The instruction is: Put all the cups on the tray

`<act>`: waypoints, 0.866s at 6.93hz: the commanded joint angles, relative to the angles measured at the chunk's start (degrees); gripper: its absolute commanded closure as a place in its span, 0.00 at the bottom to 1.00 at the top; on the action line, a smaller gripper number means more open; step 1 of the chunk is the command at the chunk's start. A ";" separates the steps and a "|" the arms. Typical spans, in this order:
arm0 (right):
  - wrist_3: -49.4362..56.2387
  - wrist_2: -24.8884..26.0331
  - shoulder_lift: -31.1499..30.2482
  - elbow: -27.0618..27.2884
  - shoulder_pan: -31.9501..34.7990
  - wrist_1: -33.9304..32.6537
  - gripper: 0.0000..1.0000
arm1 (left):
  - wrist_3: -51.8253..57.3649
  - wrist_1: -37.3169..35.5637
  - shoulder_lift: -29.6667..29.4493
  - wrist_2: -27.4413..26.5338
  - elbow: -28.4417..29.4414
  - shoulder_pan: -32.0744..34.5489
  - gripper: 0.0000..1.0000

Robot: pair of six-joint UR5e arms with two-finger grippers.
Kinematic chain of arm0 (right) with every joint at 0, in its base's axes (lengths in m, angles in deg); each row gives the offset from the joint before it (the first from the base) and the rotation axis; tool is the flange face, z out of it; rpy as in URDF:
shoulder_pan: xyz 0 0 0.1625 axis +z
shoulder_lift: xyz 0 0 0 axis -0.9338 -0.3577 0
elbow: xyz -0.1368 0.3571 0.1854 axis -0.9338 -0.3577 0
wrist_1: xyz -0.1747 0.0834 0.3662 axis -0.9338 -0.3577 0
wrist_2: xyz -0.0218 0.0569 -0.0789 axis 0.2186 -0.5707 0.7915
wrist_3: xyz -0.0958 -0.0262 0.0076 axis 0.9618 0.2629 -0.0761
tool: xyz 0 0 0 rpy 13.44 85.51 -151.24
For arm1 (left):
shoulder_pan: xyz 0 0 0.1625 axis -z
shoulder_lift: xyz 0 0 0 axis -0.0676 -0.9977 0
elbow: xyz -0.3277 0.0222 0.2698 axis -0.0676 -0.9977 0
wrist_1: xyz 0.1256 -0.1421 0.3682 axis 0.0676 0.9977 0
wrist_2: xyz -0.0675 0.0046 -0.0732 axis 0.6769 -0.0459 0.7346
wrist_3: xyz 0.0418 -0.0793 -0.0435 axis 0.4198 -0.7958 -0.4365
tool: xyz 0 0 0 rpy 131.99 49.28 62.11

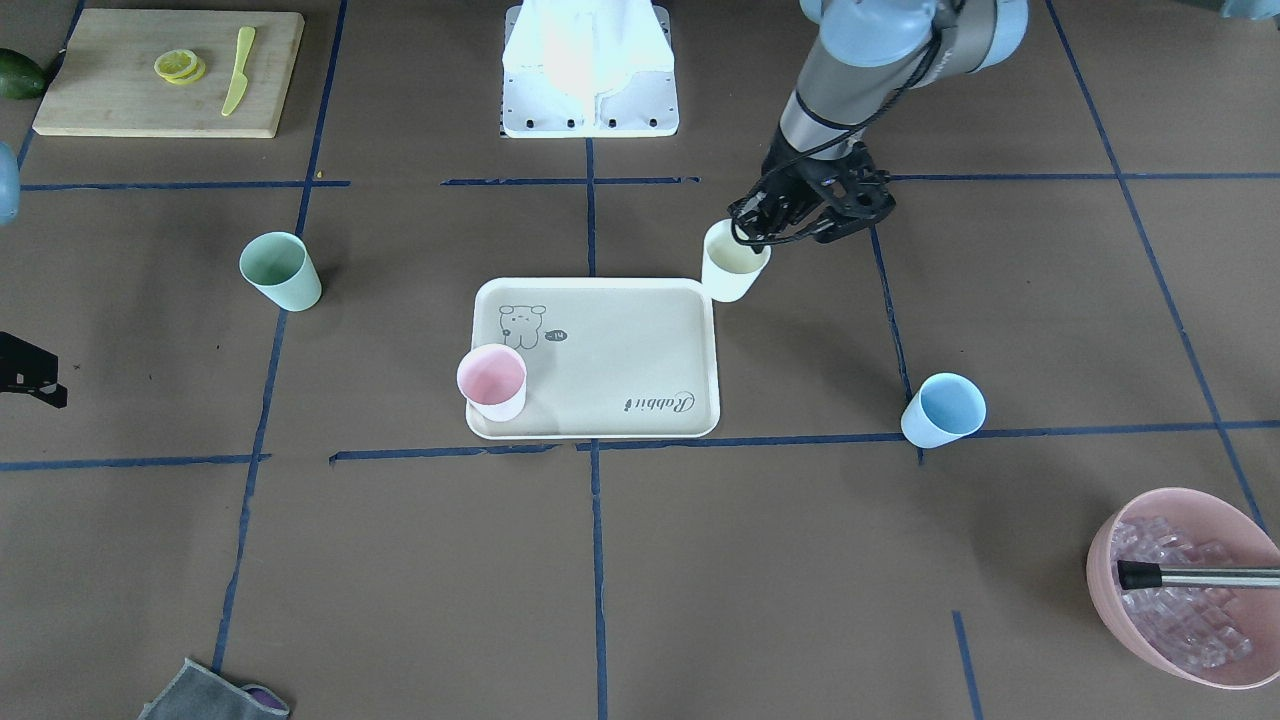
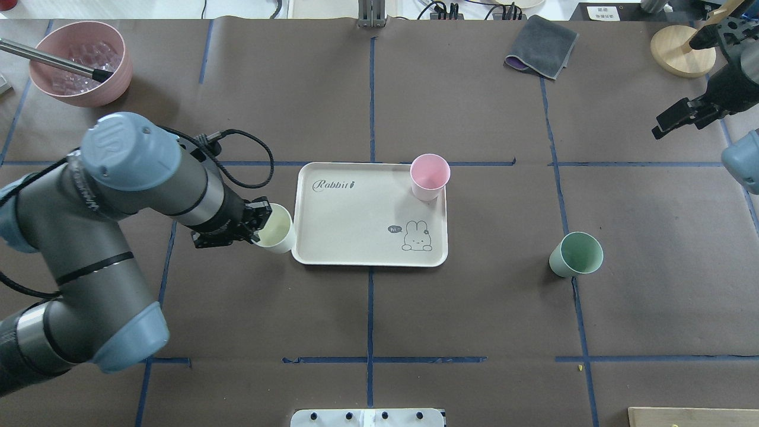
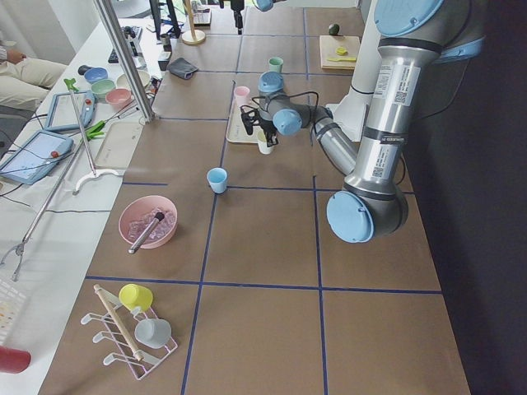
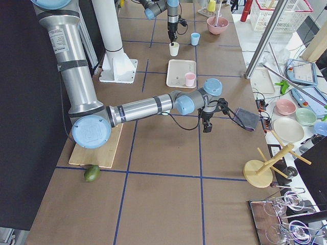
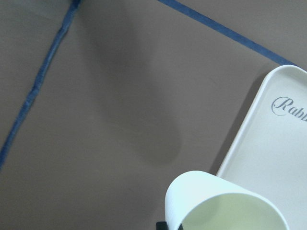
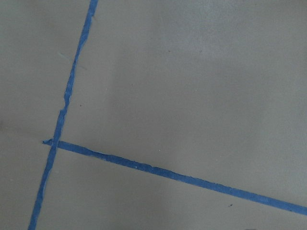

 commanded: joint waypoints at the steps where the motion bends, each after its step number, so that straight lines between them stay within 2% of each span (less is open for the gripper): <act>1: -0.01 0.00 0.00 0.12 0.00 0.00 0.01 | -4.11 0.11 -6.11 -1.90 7.12 -1.92 1.00; 2: 0.08 0.00 0.00 0.03 0.00 0.00 0.01 | -4.04 0.11 -6.30 -2.59 7.50 -2.54 1.00; 3: -0.01 0.00 -0.09 0.03 0.00 0.00 0.01 | -4.03 0.11 -6.13 -2.69 7.94 -2.98 0.94; 6: -0.01 0.00 -0.09 0.20 0.00 0.00 0.01 | -3.16 0.02 -6.13 -4.45 7.25 -3.60 0.00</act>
